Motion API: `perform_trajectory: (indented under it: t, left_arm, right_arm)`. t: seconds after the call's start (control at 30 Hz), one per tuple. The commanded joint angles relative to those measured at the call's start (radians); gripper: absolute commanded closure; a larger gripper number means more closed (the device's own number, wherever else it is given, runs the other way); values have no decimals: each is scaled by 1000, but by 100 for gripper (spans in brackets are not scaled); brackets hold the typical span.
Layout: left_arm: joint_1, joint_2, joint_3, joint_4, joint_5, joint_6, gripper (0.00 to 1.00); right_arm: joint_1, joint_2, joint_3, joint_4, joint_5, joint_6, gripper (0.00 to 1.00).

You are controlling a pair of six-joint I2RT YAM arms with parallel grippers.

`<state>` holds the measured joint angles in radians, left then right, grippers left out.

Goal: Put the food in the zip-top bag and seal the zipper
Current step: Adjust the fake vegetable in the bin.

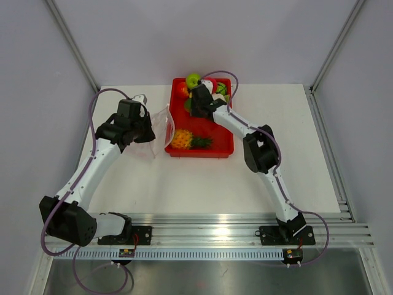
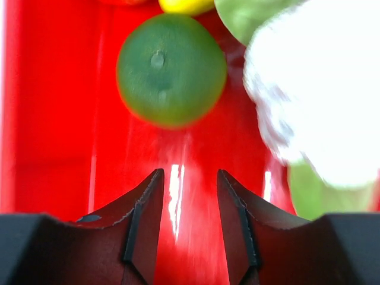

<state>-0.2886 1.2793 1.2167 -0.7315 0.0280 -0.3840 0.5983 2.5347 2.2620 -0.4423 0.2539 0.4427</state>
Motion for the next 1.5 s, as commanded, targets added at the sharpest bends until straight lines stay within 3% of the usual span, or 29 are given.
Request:
perform_trajectory:
  t: [0.0,0.2,0.43,0.7,1.07,1.37,1.47]
  left_arm:
    - [6,8,27,21,30,11,100]
    - [6,22,49,14,29,14,100]
    - [6,20,43,11,46,14,100]
    - [6,28,44,15,53,11,100]
    - [6,41,40,23,50,16,100]
    - [6,48,41,29,47,17,100]
    - [6,51,40,27,50,19,100]
  right_arm:
    - [-5,-239,-110,126,-28,62,51]
    - [-5,-249,-64,-44,11,62,26]
    - [-44,-234,-31,-193,120,65,17]
    - [-112,-258,-174,-161,-21,203,25]
    - [-146,-177,-176,-141,-134,283,38]
    - [-149,-133,-144,-168,-131,295,43]
    - [-149,-131,-142,-165,-119,292,56]
